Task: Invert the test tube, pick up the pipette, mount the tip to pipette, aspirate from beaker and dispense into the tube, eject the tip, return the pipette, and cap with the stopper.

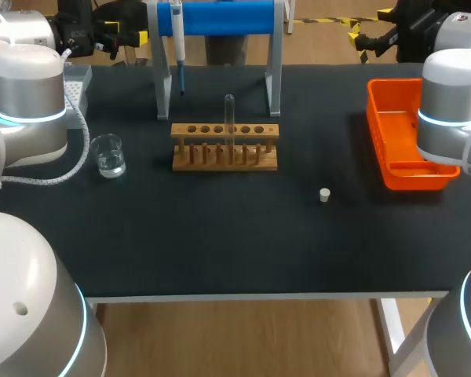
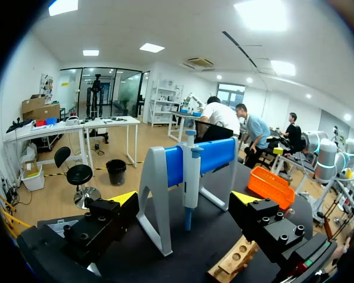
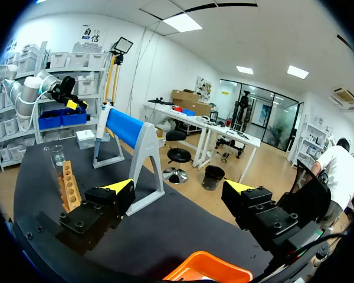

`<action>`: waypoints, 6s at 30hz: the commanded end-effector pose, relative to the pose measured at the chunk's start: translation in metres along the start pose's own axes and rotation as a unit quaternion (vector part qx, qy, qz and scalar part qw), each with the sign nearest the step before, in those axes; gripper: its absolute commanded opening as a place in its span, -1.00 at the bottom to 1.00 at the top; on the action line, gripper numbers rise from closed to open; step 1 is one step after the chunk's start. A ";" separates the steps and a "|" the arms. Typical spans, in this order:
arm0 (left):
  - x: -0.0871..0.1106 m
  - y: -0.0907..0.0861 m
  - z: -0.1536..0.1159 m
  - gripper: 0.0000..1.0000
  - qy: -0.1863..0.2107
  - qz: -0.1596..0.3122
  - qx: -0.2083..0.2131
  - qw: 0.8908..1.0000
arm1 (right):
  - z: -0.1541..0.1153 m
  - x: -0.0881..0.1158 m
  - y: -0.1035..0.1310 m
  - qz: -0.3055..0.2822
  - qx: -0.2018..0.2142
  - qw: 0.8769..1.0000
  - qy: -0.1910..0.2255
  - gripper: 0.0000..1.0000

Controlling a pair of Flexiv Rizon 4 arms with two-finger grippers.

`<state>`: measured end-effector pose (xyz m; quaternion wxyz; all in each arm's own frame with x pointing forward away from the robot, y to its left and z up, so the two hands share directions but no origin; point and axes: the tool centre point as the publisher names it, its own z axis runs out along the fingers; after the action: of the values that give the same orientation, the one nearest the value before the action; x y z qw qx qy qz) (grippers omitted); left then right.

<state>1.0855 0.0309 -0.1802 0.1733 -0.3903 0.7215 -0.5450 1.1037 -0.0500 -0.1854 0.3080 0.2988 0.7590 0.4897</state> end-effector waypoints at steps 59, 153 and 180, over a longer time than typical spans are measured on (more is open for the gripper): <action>0.001 0.001 0.000 1.00 -0.002 0.000 0.003 1.000 | -0.114 0.208 -0.036 0.026 -0.103 0.969 0.222 1.00; 0.163 0.152 -0.054 1.00 0.072 0.124 0.072 0.987 | -0.084 0.255 -0.056 -0.011 -0.123 0.964 0.237 1.00; 0.163 0.152 -0.054 1.00 0.072 0.124 0.072 0.987 | 0.004 0.281 0.002 -0.042 -0.185 0.872 0.451 1.00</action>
<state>0.8888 -0.0406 -0.2729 0.2127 -0.2432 0.7345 -0.5968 0.9185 0.1572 -0.2305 0.0440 -0.0102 0.7224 0.6900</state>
